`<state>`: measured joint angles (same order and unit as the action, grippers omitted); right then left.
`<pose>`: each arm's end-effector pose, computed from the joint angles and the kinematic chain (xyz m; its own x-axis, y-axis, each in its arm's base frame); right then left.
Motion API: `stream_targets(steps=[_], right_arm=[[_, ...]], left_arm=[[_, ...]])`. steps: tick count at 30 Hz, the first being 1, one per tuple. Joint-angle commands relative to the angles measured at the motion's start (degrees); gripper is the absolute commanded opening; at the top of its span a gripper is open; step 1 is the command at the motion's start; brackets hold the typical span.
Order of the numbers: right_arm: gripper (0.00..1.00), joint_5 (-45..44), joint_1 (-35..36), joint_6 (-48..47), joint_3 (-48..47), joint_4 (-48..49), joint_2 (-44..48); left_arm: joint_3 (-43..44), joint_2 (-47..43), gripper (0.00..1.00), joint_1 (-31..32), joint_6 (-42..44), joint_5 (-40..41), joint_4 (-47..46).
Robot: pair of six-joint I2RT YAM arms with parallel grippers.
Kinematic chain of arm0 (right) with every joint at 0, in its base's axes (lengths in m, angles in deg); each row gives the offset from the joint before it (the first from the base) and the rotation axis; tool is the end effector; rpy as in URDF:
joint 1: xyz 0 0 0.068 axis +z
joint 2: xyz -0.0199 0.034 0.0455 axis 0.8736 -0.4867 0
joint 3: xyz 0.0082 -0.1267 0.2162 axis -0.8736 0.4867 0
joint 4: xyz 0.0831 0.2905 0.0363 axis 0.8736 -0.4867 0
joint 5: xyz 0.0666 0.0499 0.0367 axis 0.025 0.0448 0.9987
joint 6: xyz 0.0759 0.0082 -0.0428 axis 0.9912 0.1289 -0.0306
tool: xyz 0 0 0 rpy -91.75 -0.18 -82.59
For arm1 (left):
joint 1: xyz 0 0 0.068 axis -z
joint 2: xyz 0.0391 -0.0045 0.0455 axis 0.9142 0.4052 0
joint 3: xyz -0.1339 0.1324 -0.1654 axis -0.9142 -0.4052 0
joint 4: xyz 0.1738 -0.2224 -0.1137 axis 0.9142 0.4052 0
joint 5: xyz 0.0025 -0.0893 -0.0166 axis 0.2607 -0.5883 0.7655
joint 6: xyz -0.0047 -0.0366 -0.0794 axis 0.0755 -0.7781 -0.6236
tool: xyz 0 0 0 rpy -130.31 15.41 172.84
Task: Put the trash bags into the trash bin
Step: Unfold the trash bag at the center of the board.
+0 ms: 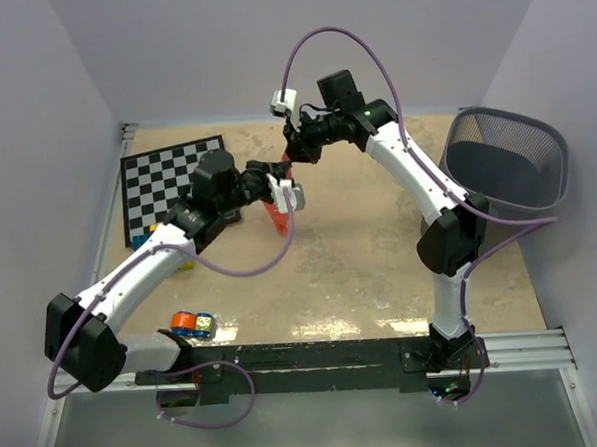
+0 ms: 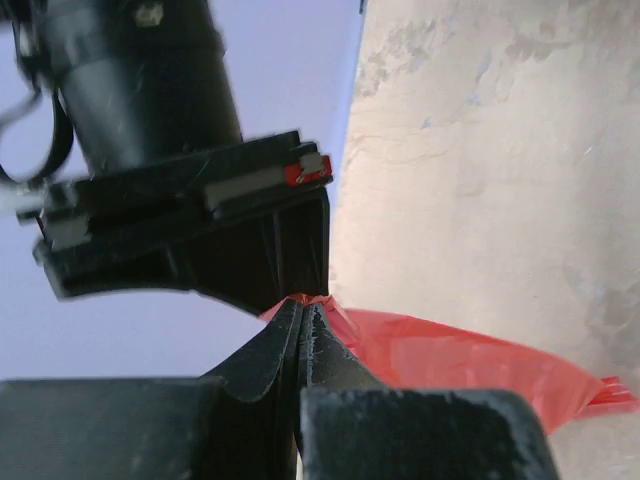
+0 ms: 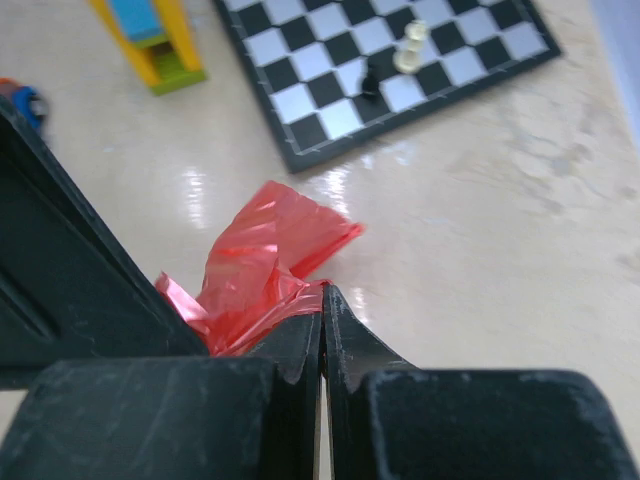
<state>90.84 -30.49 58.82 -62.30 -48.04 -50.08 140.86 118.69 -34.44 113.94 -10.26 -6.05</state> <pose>0.4101 0.2951 0.3469 -0.0795 -0.4931 -0.8664 -0.9706 0.2363 -0.0454 0.3210 -0.2357 0.3150 0.5797 0.5235 -0.6244 0.6099 0.2293 0.7585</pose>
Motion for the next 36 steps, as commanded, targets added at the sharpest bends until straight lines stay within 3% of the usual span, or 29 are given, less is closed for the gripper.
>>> stream_targets(steps=[1, 5, 8, 11, 13, 20, 25, 28, 32, 36], right_arm=[[0.00, 8.54, 0.46, -5.09, -1.66, -2.35, 1.49], [0.00, 13.21, -2.00, -8.71, -4.56, -6.31, 1.15], [0.00, 12.52, -3.41, -6.08, -4.48, -4.92, -0.17], [0.00, 1.56, -3.41, 5.76, -0.18, 4.46, 0.00], [0.00, 0.74, -3.23, 4.92, 0.18, 4.41, -0.61], [0.00, 14.09, -3.23, -5.90, -1.67, -4.30, 2.72], [0.00, 1.38, -4.11, 4.98, 3.25, 9.21, 3.08], [0.00, -2.86, -4.11, 7.63, 0.02, 10.47, -1.83], [0.00, 0.81, -3.06, 4.39, -0.79, 8.80, -0.18], [0.00, 12.94, -2.53, 0.52, 1.93, 4.14, 4.38]], left_arm=[[-5.63, -1.36, 0.00, 3.06, 17.69, 5.78, -13.91], [-4.31, 2.60, 0.00, 3.06, 18.58, 12.02, -15.06], [-5.28, 2.35, 0.00, 3.14, 18.76, 12.56, -17.52], [-6.24, -0.19, 0.00, 4.02, 18.85, 10.29, -17.96], [-7.82, -2.04, 0.00, 4.55, 18.59, 8.96, -20.50], [-4.06, 6.46, 0.00, 3.59, 18.59, 13.08, -23.94], [-4.13, 2.53, 0.00, 5.60, 14.55, 6.94, -21.92], [-6.07, -0.20, 0.00, 7.18, 13.32, 5.79, -22.97], [-5.37, 1.55, 0.00, 6.75, 14.89, 9.56, -22.79], [-4.75, 4.80, 0.00, 3.24, 16.03, 12.90, -27.18]])
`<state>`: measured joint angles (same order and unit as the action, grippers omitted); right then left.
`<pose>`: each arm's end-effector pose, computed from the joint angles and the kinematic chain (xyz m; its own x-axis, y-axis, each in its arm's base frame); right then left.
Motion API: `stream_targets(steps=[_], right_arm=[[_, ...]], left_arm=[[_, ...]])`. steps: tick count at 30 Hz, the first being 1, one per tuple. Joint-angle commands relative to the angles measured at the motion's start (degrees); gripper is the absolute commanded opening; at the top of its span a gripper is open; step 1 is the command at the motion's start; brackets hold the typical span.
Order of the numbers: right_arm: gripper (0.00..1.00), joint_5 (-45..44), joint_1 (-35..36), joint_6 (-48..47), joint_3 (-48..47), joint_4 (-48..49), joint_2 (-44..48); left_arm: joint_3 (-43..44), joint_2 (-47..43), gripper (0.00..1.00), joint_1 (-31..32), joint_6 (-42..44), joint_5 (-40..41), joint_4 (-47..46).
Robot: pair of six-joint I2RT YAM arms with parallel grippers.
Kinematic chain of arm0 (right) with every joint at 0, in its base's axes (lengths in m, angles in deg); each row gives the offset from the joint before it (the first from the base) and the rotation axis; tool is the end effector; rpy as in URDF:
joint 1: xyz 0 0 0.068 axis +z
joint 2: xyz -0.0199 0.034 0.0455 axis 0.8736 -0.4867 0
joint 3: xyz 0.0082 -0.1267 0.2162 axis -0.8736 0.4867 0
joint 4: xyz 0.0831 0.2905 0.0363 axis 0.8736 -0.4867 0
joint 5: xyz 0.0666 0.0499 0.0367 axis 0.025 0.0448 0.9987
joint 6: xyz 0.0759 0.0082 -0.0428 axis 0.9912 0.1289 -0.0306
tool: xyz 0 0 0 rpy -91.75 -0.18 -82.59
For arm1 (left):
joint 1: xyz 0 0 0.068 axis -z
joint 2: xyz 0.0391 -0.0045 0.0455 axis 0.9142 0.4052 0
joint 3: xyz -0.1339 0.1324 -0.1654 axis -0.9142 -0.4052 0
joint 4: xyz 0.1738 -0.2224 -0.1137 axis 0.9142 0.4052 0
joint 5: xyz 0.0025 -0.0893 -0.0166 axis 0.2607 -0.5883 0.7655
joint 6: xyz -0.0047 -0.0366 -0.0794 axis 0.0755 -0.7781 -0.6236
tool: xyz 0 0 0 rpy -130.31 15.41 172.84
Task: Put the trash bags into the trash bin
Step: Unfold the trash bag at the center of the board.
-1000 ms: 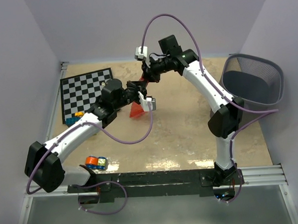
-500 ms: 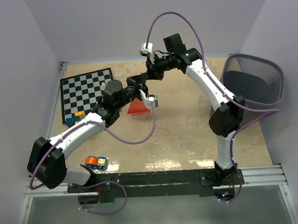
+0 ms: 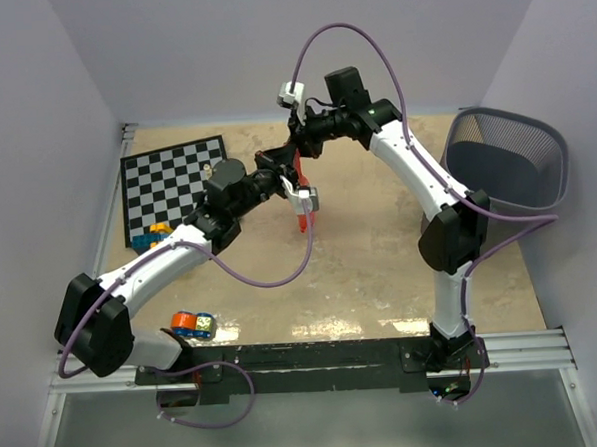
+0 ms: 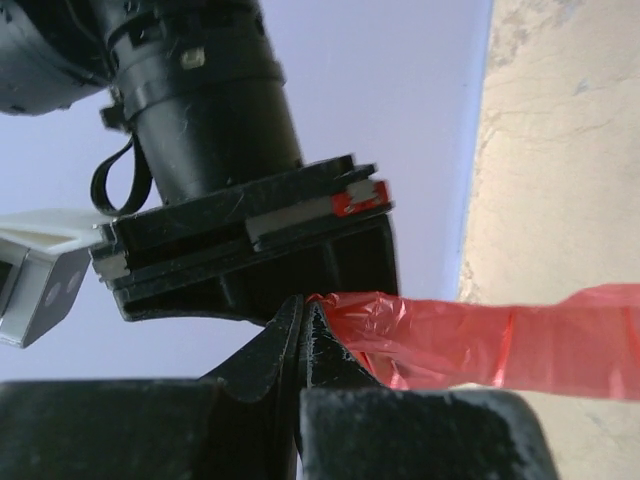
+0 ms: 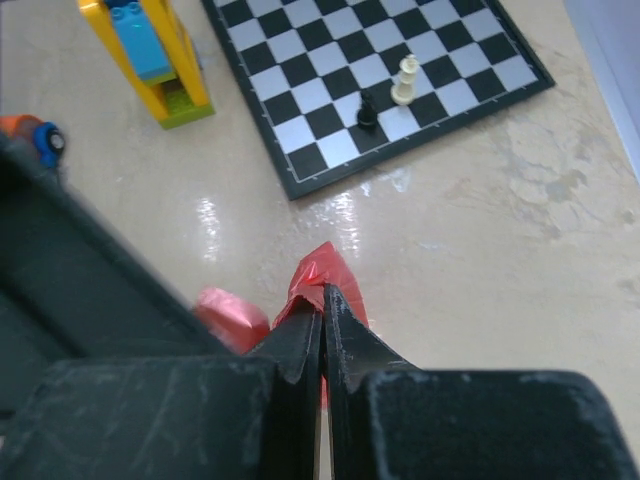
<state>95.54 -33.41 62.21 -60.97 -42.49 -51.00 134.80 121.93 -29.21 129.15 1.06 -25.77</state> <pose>0.4299 0.2821 0.3429 -0.1069 -0.4170 -0.9026 -0.9680 0.2508 -0.0013 0.3205 -0.2626 0.2962 0.7174 0.6106 -0.3354 0.2717 0.1981 0.9418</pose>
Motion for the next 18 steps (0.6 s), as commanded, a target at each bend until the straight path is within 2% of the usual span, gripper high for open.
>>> stream_targets(steps=[1, 4, 8, 11, 13, 16, 18], right_arm=[[0.00, 9.47, 0.31, -2.44, 1.56, -0.89, 6.53], [0.00, 7.47, 0.14, -4.35, 0.88, -2.81, 6.73], [0.00, 6.59, -0.75, -3.32, 0.34, -1.34, 4.88], [0.00, -0.50, -0.74, 1.86, 0.43, 3.23, 3.04], [0.00, -3.69, -0.83, 1.01, -0.18, 3.34, 1.89], [0.00, -3.00, -1.01, -0.32, -0.54, 2.28, 1.88], [0.00, 1.55, -1.01, -4.69, -0.27, -1.13, 2.76]], left_arm=[[1.48, 2.27, 0.00, -2.69, 0.91, 2.55, -8.17], [1.48, 2.71, 0.00, -4.18, 0.83, 3.79, -9.67], [-0.01, -0.53, 0.00, -4.10, 0.12, 0.90, -6.78], [-2.64, -3.96, 0.00, -3.14, 0.73, -1.31, -4.58], [-4.05, -5.46, 0.00, -2.87, 1.00, -2.01, -4.31], [-4.50, -5.64, 0.00, -2.96, 1.44, -0.70, -4.66], [-4.24, -4.33, 0.00, -2.87, 1.62, 1.75, -6.41]])
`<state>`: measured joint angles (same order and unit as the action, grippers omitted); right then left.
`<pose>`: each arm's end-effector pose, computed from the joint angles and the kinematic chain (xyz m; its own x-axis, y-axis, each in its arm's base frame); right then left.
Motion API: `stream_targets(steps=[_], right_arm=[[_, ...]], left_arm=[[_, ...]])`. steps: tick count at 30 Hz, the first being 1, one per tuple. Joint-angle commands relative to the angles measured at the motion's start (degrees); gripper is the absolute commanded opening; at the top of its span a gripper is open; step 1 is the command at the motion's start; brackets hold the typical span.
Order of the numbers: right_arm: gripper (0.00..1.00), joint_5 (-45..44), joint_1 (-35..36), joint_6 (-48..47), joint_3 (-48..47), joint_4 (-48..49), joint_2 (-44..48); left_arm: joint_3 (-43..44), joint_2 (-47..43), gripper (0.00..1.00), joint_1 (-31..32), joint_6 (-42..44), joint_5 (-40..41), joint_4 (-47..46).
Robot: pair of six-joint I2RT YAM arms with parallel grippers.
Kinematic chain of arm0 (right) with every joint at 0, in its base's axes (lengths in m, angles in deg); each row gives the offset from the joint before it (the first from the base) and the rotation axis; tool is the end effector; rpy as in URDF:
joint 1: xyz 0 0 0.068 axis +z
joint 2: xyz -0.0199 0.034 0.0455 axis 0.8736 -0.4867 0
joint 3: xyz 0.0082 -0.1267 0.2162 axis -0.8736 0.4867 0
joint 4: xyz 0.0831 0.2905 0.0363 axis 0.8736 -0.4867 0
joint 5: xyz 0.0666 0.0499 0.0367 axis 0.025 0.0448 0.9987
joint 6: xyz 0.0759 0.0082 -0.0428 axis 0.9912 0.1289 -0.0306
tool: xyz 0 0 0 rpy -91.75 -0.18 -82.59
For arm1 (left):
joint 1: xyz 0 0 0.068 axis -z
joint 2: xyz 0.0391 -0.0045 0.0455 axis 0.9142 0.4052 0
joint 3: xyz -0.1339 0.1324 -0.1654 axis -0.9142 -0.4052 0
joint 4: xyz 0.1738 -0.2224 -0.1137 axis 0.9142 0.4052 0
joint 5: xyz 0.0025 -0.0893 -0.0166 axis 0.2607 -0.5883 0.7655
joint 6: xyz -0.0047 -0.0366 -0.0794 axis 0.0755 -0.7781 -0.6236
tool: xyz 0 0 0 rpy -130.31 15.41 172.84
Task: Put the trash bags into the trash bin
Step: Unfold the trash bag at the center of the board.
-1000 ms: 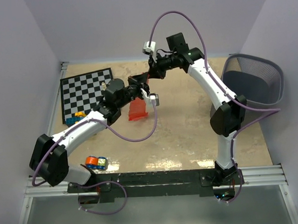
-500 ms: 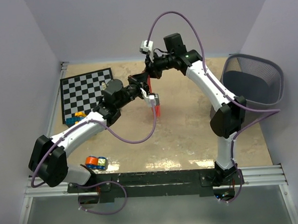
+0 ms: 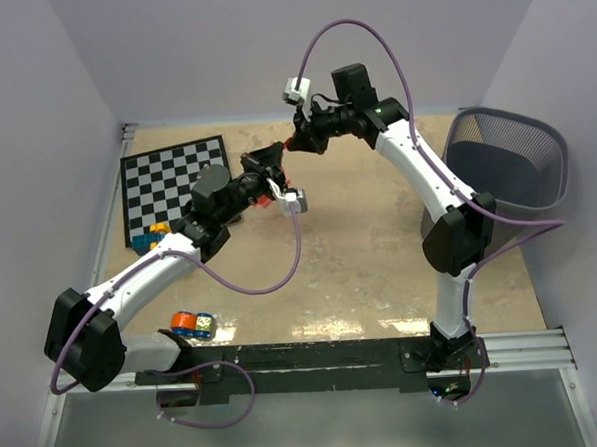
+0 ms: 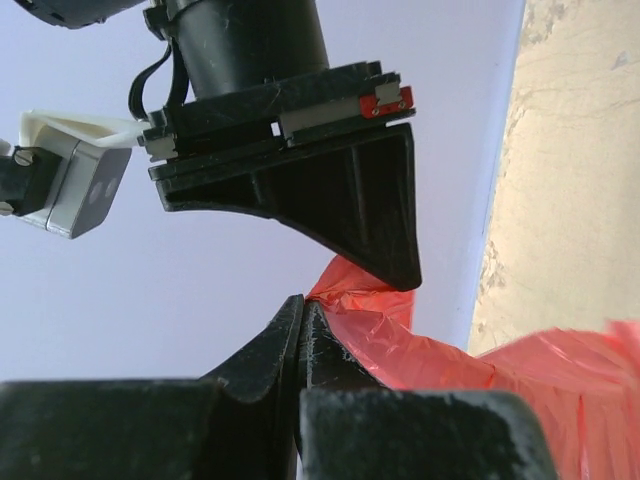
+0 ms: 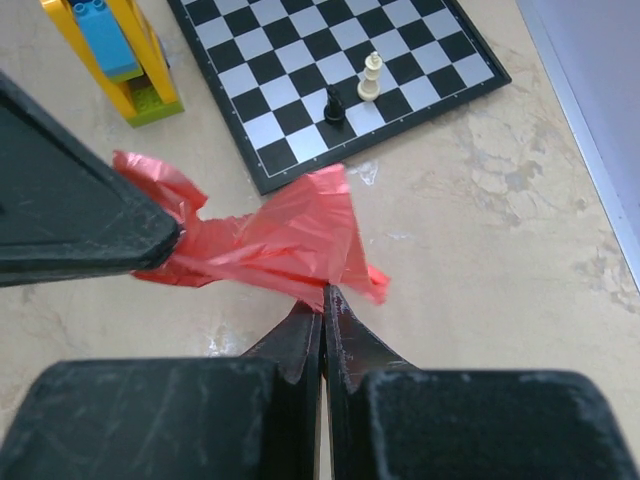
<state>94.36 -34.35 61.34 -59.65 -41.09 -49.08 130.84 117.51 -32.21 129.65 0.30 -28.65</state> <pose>0.4307 0.2718 0.3523 -0.0731 -0.4130 -0.9078 -0.9597 0.2769 -0.0487 0.3183 -0.2363 0.3029 0.7107 0.6294 -0.3141 0.2121 0.2340 0.9488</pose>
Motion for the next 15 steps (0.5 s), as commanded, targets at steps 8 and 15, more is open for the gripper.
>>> stream_targets(steps=[8, 15], right_arm=[[0.00, 12.60, 0.55, -10.08, -2.98, -6.85, 2.34], [0.00, -1.80, 0.55, -1.31, -2.03, 2.98, -0.65]], left_arm=[[1.83, 5.02, 0.00, 0.39, 1.73, 4.90, -6.26], [-0.01, 0.28, 0.00, 0.48, 1.90, 0.25, -7.13]])
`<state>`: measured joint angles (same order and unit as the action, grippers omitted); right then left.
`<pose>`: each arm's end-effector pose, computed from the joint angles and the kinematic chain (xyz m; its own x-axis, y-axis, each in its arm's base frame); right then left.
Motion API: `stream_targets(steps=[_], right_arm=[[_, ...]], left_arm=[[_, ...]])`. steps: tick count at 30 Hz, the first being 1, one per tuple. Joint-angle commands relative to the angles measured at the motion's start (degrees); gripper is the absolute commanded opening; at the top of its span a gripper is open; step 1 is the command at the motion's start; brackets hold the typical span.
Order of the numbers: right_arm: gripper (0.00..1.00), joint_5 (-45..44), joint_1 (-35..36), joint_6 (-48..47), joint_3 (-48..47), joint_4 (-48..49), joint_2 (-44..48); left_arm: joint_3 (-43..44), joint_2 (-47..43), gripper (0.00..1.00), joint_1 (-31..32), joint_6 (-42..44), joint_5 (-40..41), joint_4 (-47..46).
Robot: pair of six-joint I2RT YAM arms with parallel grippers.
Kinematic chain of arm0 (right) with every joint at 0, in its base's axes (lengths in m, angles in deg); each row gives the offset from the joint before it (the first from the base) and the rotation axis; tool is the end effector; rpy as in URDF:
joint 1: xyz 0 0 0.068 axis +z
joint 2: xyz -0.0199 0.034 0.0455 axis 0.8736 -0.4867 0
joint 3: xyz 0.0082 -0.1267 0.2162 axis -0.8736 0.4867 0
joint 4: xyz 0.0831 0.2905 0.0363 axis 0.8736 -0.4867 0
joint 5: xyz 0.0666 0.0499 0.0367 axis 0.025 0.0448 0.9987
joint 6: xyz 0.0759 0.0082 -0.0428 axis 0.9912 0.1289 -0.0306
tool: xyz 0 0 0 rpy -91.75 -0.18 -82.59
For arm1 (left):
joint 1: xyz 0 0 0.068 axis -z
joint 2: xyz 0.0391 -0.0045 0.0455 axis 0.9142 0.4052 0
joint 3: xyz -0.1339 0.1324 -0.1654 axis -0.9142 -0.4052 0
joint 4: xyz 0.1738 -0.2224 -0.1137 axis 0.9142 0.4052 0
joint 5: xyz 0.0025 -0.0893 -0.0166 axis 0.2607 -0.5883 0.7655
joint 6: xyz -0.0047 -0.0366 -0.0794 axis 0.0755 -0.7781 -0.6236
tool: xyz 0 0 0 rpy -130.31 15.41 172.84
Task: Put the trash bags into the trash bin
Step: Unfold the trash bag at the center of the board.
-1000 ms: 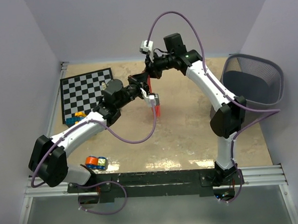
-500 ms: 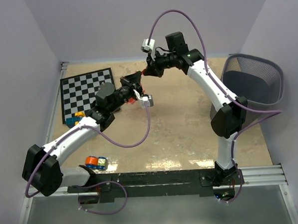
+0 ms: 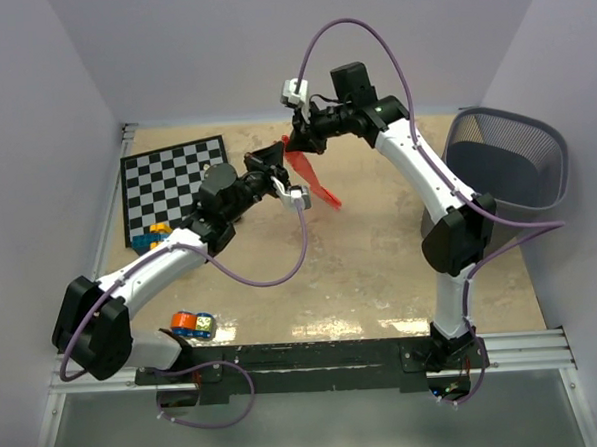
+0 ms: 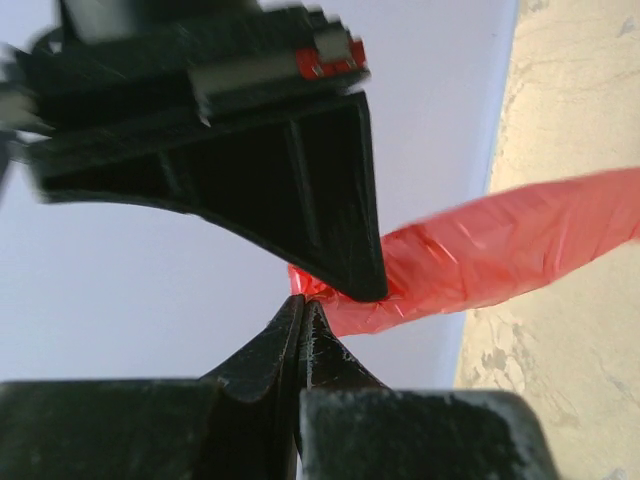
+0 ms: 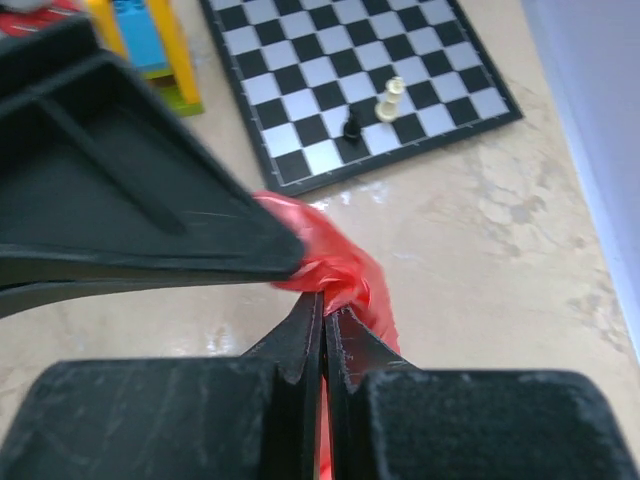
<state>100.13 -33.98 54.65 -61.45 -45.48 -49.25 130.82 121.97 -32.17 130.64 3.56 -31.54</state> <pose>0.4175 0.2751 0.3580 0.0151 -0.4131 -0.9105 -0.9863 0.1435 -0.0814 0.3327 -0.2411 0.2805 0.6703 0.6767 -0.3045 0.2099 0.2208 0.9525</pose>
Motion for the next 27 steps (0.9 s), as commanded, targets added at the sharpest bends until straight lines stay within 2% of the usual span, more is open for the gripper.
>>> stream_targets(steps=[1, 5, 9, 12, 16, 20, 22, 24, 27], right_arm=[[0.00, -8.28, 0.09, 5.05, -0.41, 6.69, -0.74], [0.00, -5.66, 0.26, 2.15, 2.57, 5.27, 1.89], [0.00, 4.08, 0.35, -3.92, 4.77, 2.80, 6.62], [0.00, 2.54, 0.35, 2.21, 6.88, 10.35, 8.84], [0.00, -3.53, 0.35, 5.21, 8.73, 15.81, 7.26], [0.00, -7.59, 0.88, 4.61, 8.82, 13.46, 4.01], [0.00, -6.36, 1.32, 2.25, 9.00, 10.48, 4.00], [0.00, -1.11, 1.67, -1.27, 9.00, 8.09, 5.75], [0.00, 2.69, 2.02, -1.29, 8.82, 9.66, 9.27]], left_arm=[[-0.25, -4.36, 0.00, 0.43, 1.09, -3.19, -5.13], [-0.08, -2.61, 0.00, 0.17, 1.54, -2.22, -9.52], [2.20, 2.04, 0.00, 0.08, 2.15, 2.07, -9.97], [1.51, 1.80, 0.00, -0.01, 1.54, 1.39, -8.57], [-1.13, -2.59, 0.00, 0.78, 1.10, -3.62, -6.98], [-1.14, -3.66, 0.00, 1.31, 1.27, -4.07, -11.79], [-0.18, -2.53, 0.00, 1.31, 2.32, -3.28, -14.36], [1.23, -0.51, 0.00, 1.05, 3.12, -1.26, -15.24], [2.03, 1.52, 0.00, -0.53, 3.12, -0.46, -13.67]])
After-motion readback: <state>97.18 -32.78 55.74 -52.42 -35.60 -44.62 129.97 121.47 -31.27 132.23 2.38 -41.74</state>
